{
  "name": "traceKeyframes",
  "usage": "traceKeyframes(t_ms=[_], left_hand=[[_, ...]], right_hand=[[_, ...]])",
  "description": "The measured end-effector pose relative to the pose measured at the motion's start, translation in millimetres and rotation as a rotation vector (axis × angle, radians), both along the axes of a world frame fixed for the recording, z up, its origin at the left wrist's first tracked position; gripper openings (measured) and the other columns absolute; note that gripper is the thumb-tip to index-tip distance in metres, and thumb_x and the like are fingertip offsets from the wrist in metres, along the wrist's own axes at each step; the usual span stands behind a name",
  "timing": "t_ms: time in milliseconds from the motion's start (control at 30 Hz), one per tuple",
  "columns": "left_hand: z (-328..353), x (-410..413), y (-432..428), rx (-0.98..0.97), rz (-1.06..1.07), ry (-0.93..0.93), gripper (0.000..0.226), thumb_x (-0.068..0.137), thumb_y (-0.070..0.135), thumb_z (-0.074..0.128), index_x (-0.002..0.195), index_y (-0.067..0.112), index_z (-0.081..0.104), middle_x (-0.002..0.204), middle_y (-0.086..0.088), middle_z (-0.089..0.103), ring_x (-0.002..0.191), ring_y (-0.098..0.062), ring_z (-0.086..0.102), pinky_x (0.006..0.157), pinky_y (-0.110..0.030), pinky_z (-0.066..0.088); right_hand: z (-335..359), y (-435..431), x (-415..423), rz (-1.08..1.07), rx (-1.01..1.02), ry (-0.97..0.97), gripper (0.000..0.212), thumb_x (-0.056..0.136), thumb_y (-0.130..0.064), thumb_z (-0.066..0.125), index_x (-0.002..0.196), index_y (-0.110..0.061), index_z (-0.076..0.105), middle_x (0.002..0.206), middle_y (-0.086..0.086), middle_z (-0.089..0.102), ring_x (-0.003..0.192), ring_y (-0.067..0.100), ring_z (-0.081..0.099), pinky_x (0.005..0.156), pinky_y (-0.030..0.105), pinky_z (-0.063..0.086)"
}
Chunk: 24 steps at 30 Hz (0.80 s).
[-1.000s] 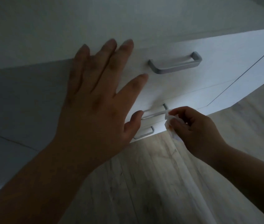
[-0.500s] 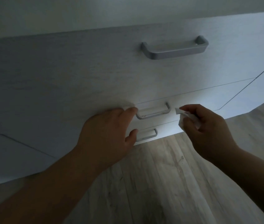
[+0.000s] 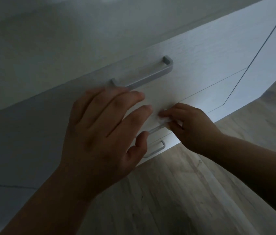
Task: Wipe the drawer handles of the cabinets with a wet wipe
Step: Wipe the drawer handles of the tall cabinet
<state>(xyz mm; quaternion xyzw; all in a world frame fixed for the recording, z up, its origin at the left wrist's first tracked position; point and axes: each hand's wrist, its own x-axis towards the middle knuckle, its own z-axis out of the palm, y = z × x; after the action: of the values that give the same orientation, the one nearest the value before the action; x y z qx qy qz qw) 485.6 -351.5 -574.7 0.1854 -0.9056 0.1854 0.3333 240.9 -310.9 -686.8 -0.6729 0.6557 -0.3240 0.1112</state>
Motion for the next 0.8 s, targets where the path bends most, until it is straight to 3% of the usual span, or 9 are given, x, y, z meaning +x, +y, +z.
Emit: traceKeyframes(t_ms=[133,233,333,433,633,800], left_hand=[[35.5,2.3,-7.2,-0.086,-0.033,-0.035,0.042,0.089,0.026,0.072,0.124,0.004,0.072,0.132,-0.019,0.066,0.121,-0.038,0.064,0.101,-0.051,0.045],[55.8,-1.4,-20.1,0.049,0.084,-0.263,0.071,0.091,0.042,0.068,0.15,0.007,0.051,0.156,-0.018,0.048,0.138,-0.037,0.052,0.106,-0.05,0.044],[71.7,-9.8,-36.3,0.127,0.086,-0.473,0.092,0.089,0.056,0.065,0.163,0.016,0.029,0.167,-0.012,0.032,0.148,-0.032,0.042,0.11,-0.052,0.047],[84.9,-15.8,-48.7,0.095,0.021,-0.585,0.095,0.084,0.054,0.072,0.163,0.021,0.031,0.17,-0.009,0.027,0.15,-0.028,0.04,0.099,-0.046,0.053],[92.3,-15.6,-65.2,0.094,-0.071,-0.724,0.11,0.076,0.052,0.078,0.166,0.022,0.022,0.174,-0.012,0.01,0.159,-0.029,0.02,0.114,-0.04,0.035],[99.8,-16.8,-74.1,0.086,-0.141,-0.739,0.109,0.073,0.048,0.083,0.163,0.02,0.031,0.173,-0.011,0.012,0.157,-0.028,0.026,0.098,-0.046,0.052]], right_hand=[[-0.8,6.7,-1.1,-0.004,0.046,-0.018,0.024,0.097,-0.015,0.065,0.116,-0.024,0.076,0.102,-0.013,0.067,0.088,0.004,0.062,0.08,0.024,0.052],[4.0,10.1,1.4,-0.01,0.06,-0.054,0.022,0.095,-0.013,0.064,0.11,-0.023,0.077,0.095,-0.014,0.067,0.082,0.002,0.059,0.075,0.014,0.045],[6.0,6.7,-1.1,-0.06,0.09,-0.039,0.026,0.098,-0.014,0.062,0.119,-0.022,0.075,0.102,-0.008,0.07,0.089,0.011,0.063,0.08,0.021,0.047],[10.4,12.2,1.2,-0.07,0.109,-0.093,0.023,0.097,-0.017,0.064,0.115,-0.023,0.077,0.102,-0.007,0.072,0.091,0.013,0.067,0.085,0.034,0.055],[16.8,14.5,9.2,-0.085,0.143,-0.107,0.028,0.1,-0.019,0.06,0.123,-0.026,0.074,0.106,-0.006,0.07,0.098,0.015,0.065,0.09,0.038,0.054],[24.3,3.7,12.2,-0.121,0.193,-0.114,0.029,0.098,-0.018,0.057,0.119,-0.025,0.075,0.107,-0.01,0.07,0.103,0.015,0.063,0.093,0.028,0.048]])
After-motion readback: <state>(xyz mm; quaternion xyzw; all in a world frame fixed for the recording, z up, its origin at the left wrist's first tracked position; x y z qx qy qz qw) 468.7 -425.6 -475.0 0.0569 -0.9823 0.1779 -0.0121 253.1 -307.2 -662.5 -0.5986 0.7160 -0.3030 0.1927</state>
